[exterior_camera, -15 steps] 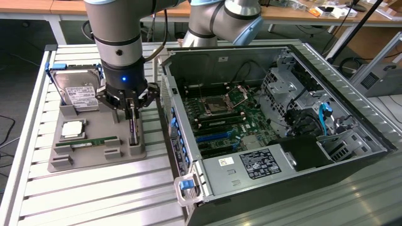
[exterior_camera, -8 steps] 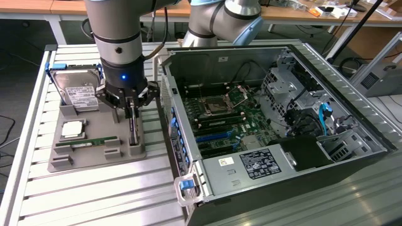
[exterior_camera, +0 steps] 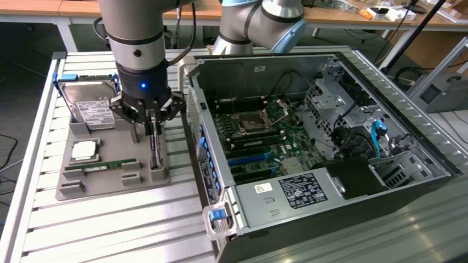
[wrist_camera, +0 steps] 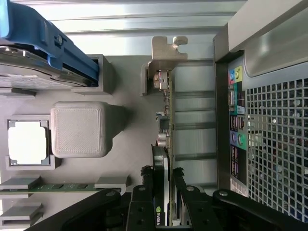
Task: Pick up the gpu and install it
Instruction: 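Pick up the gpu and move the gpu toward the slot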
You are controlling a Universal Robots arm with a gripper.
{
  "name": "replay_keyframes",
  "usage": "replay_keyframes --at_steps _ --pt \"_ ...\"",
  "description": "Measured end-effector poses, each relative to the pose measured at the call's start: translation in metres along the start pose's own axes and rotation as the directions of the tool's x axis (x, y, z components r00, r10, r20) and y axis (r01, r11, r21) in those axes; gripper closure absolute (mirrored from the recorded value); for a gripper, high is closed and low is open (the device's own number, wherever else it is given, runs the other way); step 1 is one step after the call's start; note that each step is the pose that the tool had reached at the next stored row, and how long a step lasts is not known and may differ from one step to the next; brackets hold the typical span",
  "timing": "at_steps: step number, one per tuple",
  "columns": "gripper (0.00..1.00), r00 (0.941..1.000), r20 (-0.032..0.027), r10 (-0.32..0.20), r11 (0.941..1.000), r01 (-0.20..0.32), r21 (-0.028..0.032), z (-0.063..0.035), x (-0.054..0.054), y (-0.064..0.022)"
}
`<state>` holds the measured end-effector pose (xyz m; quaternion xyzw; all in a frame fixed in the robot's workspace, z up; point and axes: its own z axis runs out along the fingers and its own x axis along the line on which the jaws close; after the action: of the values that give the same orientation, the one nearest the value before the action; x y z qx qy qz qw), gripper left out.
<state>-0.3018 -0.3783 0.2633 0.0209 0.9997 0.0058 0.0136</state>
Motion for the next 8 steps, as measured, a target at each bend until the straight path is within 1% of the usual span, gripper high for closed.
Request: replay_keyframes --at_steps 8 --pt "0.73 1.0000 0.0001 0.000 1.0000 0.000 -0.0001 -0.0053 -0.0001 0.0001"
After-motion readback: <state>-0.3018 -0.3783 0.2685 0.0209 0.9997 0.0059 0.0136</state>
